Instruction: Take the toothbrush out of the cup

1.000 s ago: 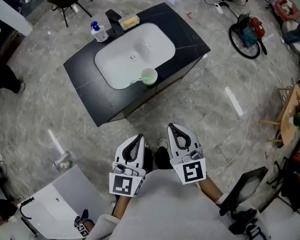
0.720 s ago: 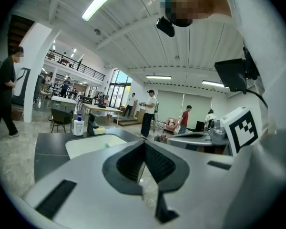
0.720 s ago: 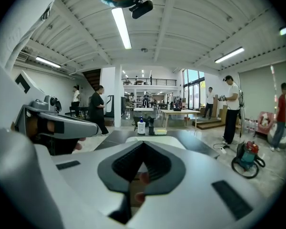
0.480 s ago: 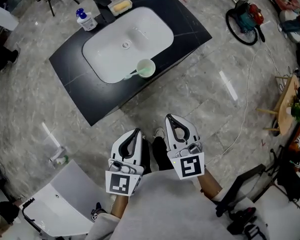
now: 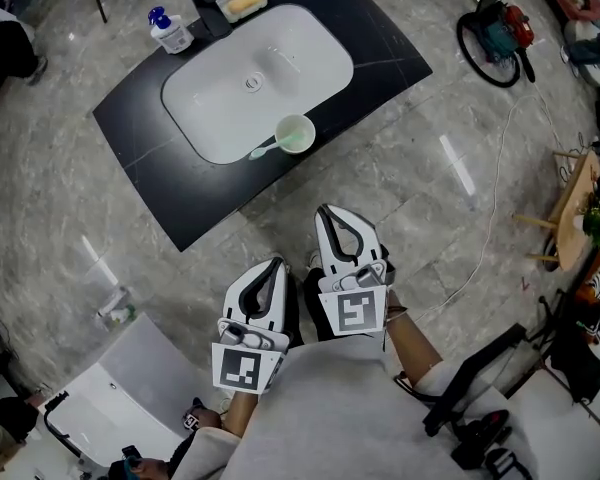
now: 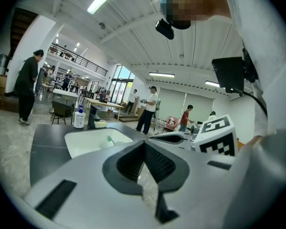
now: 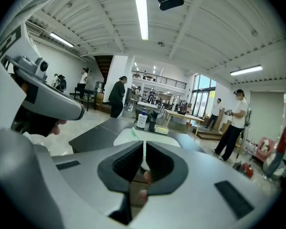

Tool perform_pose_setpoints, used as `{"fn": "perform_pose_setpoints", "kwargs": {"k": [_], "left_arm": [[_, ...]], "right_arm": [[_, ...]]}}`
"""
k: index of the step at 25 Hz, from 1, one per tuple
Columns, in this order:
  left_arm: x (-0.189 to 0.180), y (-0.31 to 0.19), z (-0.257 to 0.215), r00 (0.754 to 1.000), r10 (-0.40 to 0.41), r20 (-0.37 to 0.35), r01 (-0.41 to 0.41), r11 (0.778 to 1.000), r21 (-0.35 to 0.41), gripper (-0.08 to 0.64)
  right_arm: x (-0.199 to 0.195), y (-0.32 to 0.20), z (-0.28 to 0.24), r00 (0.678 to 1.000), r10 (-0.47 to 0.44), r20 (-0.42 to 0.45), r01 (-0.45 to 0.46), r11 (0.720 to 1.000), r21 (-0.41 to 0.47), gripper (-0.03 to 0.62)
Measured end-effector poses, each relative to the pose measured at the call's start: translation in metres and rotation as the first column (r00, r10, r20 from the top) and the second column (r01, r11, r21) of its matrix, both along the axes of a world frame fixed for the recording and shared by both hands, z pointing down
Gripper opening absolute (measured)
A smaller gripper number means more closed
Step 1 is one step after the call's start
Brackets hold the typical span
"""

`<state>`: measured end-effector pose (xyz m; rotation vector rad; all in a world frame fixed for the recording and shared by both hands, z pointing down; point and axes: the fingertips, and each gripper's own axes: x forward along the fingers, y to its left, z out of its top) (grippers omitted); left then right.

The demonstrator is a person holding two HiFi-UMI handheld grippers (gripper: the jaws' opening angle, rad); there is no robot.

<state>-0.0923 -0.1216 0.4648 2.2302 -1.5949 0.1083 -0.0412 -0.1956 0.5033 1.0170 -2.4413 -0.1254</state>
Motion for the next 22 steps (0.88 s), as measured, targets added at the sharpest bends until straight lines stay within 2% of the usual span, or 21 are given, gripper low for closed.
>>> {"fn": "perform_pose_setpoints", "kwargs": {"k": [2,6,9,12,16,22], "left_arm": [[0.0,-0.001,0.0,1.0,-0.014,-0.019,0.014,1.0,-0.012,0.003],[-0.002,-0.004,-0.002,1.0,0.008,0.018,-0.008,1.0,0.012,0.005],[-0.003,-0.003,0.001,1.0,-0.009,0.0,0.009,1.0,-0.009,0.003],[-0.006,-0.001,0.004,0.999,-0.033,-0.024,0.032,0.999,-0.037,0.003],[-0.013,0.002,0.007,0.999,-0.043,-0.018,0.042,0.998,-0.047,0.003],[-0.026,0.005,0.011,0.998,-0.058,-0.012,0.058,0.996,-0.067,0.004]], "right_arm": [[-0.006,-0.007,0.002,1.0,-0.014,0.01,0.014,1.0,-0.004,0.005],[-0.015,-0.016,0.006,0.998,-0.013,0.057,0.015,0.999,-0.03,0.006],[-0.023,-0.023,0.011,0.994,0.0,0.108,0.006,0.999,-0.052,0.009],[-0.034,-0.029,0.021,0.99,0.022,0.136,-0.013,0.997,-0.071,0.057],[-0.048,-0.04,0.042,0.982,0.081,0.168,-0.063,0.992,-0.109,0.129],[-0.062,-0.066,0.057,0.971,0.149,0.186,-0.132,0.986,-0.099,0.173]]}}
